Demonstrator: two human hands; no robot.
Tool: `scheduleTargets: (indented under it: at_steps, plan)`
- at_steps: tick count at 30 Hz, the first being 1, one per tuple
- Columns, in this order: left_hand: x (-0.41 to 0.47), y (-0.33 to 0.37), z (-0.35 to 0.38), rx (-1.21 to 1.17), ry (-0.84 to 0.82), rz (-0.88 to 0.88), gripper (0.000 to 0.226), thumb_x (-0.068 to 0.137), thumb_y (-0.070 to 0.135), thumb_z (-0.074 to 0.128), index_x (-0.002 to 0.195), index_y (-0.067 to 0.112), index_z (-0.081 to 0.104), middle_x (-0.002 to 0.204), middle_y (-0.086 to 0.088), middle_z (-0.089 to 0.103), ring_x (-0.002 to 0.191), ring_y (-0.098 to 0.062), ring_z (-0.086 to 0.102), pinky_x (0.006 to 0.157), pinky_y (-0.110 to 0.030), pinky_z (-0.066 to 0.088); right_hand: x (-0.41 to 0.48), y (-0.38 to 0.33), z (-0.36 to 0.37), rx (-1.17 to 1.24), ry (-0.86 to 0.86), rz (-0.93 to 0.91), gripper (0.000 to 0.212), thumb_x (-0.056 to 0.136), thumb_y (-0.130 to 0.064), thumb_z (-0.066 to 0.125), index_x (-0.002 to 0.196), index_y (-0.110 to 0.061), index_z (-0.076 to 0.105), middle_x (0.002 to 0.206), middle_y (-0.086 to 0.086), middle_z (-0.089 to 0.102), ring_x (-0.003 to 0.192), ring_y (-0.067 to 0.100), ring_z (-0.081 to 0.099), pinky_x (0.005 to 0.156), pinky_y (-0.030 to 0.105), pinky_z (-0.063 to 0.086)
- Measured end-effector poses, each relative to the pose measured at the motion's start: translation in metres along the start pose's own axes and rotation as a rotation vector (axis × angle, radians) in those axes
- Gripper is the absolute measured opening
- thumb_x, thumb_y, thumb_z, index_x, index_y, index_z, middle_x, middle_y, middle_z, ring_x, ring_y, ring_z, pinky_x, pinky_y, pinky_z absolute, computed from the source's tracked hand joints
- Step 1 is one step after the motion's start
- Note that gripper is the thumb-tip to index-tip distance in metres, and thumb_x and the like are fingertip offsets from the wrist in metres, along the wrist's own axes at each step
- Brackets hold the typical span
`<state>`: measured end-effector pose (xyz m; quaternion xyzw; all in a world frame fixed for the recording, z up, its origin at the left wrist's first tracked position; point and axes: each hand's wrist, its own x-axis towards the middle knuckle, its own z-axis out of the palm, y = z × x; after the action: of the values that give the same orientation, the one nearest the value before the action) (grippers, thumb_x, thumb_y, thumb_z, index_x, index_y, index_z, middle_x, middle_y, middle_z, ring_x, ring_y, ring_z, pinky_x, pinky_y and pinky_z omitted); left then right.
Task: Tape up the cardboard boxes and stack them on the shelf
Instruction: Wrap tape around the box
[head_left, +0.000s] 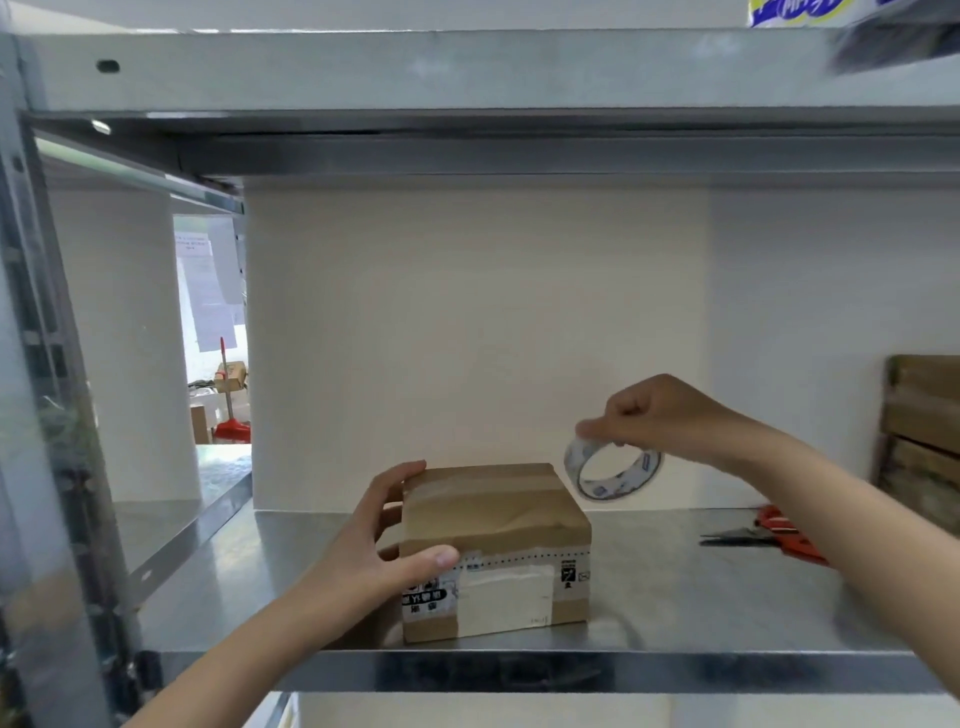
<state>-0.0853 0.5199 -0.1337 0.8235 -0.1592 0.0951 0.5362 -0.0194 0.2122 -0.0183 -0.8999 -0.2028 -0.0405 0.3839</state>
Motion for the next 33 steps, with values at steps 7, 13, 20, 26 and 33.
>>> scheduleTargets:
  at_steps: [7,13,20,26,33]
  plan:
    - [0.021,0.053,-0.019,0.573,-0.182,-0.028,0.114,0.043,0.1,0.054,0.143,0.052,0.027,0.15,0.03,0.014,0.141,-0.001,0.027,0.111,-0.025,0.03,0.001,0.04,0.05,-0.027,-0.005,-0.007,0.05,0.08,-0.039,0.077,0.058,-0.017,0.037,0.053,-0.009,0.029,0.052,0.01,0.025,0.053,0.028,0.019]
    - [0.063,0.101,0.048,0.921,-0.498,-0.058,0.122,0.068,0.083,0.065,0.158,0.031,0.002,0.166,0.004,0.01,0.154,-0.022,0.004,0.123,-0.044,0.017,-0.006,0.033,0.042,-0.046,-0.025,0.051,0.041,0.084,-0.047,0.073,0.065,-0.012,0.063,0.047,-0.011,0.035,0.045,0.008,0.031,0.047,0.02,0.025]
    - [0.06,0.095,0.035,0.334,-0.125,0.215,0.109,0.057,0.07,0.083,0.146,0.056,0.023,0.142,0.02,0.039,0.13,-0.003,0.044,0.11,-0.035,0.043,-0.017,-0.003,-0.02,0.354,0.216,-0.111,0.051,0.086,-0.059,0.055,0.073,-0.01,0.064,0.068,-0.003,0.057,0.066,0.008,0.052,0.08,0.024,0.038]
    - [0.034,0.061,0.06,-0.285,0.068,0.296,0.093,0.062,0.054,0.083,0.14,0.059,0.032,0.129,0.009,0.062,0.118,-0.017,0.064,0.095,-0.038,0.055,0.014,-0.04,0.012,0.571,0.065,-0.346,0.059,0.099,-0.055,0.035,0.066,-0.012,0.055,0.072,0.008,0.06,0.082,0.023,0.056,0.087,0.029,0.043]
    - [0.026,0.042,0.042,-0.23,0.073,0.156,0.083,0.058,0.057,0.084,0.131,0.054,0.045,0.123,0.017,0.066,0.117,-0.01,0.064,0.097,-0.036,0.056,0.03,-0.047,0.037,0.66,0.013,-0.235,0.061,0.096,-0.062,0.04,0.057,-0.016,0.04,0.053,0.008,0.043,0.069,0.025,0.054,0.086,0.036,0.039]
